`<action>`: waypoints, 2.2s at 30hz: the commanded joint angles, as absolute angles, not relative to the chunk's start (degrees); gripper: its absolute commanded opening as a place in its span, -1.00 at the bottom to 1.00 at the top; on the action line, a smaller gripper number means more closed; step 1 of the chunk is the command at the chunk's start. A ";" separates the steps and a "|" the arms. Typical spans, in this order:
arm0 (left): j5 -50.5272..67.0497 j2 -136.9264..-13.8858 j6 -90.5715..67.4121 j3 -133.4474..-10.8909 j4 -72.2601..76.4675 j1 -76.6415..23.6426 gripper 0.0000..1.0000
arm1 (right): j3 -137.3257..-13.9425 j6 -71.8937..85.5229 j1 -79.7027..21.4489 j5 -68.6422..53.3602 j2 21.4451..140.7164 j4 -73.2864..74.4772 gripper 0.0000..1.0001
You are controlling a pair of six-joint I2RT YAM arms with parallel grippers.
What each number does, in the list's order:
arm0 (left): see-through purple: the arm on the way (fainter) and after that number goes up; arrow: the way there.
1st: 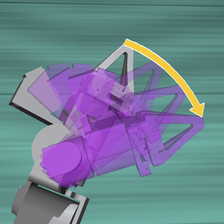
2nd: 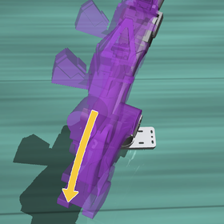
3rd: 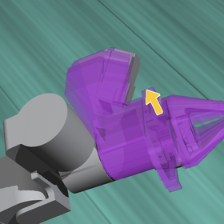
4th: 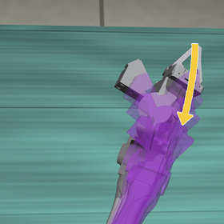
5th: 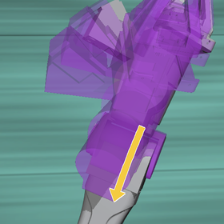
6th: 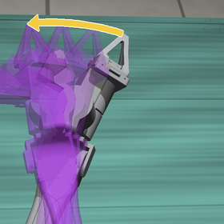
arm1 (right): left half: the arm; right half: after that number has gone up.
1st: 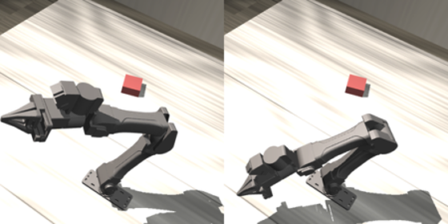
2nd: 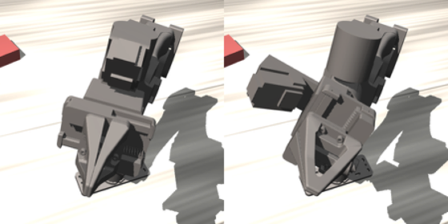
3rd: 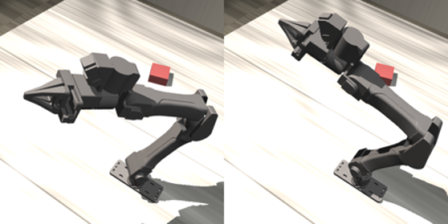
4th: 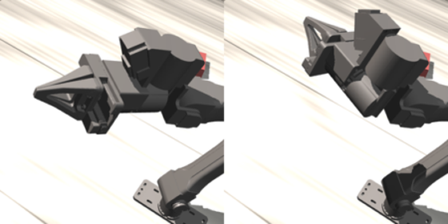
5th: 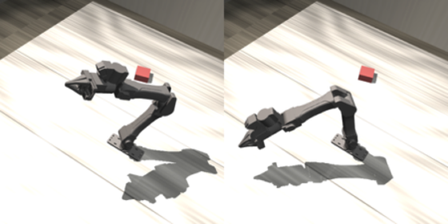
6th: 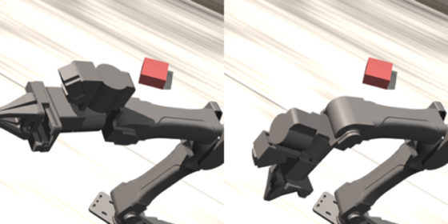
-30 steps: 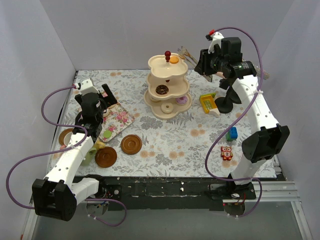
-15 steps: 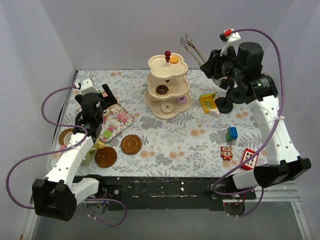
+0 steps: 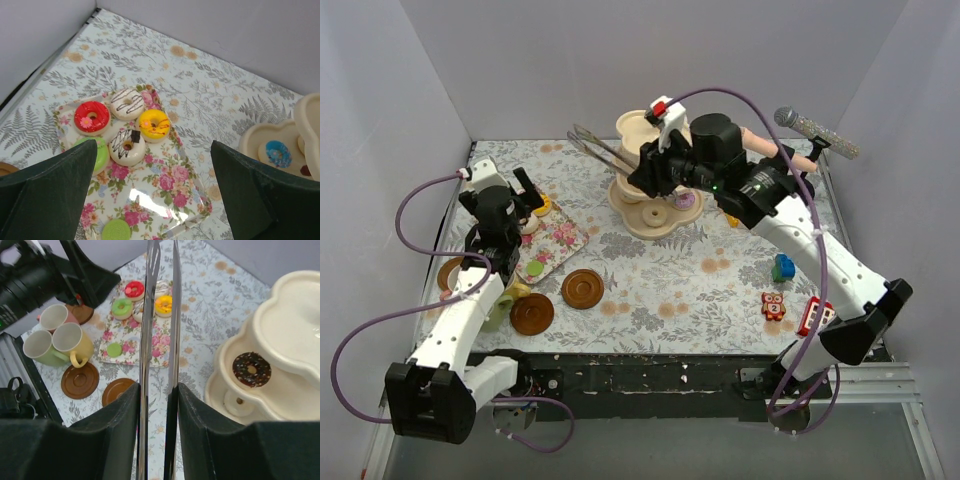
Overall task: Serve the afternoon tea
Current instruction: Pick up the desert from the tray.
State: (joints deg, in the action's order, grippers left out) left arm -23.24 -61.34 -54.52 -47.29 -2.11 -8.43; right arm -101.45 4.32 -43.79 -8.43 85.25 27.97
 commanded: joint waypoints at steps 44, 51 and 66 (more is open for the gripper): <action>-22.59 -59.50 -53.88 -46.14 1.32 -7.38 0.96 | -95.27 16.26 -52.47 -16.35 119.44 5.27 0.05; -22.24 -59.50 -53.79 -46.14 1.41 -7.38 0.96 | -97.82 16.70 -52.47 -13.54 122.51 6.15 0.05; -22.15 -59.33 -53.79 -46.06 1.49 -7.38 0.96 | -109.60 15.56 -52.47 -14.68 130.16 12.21 0.05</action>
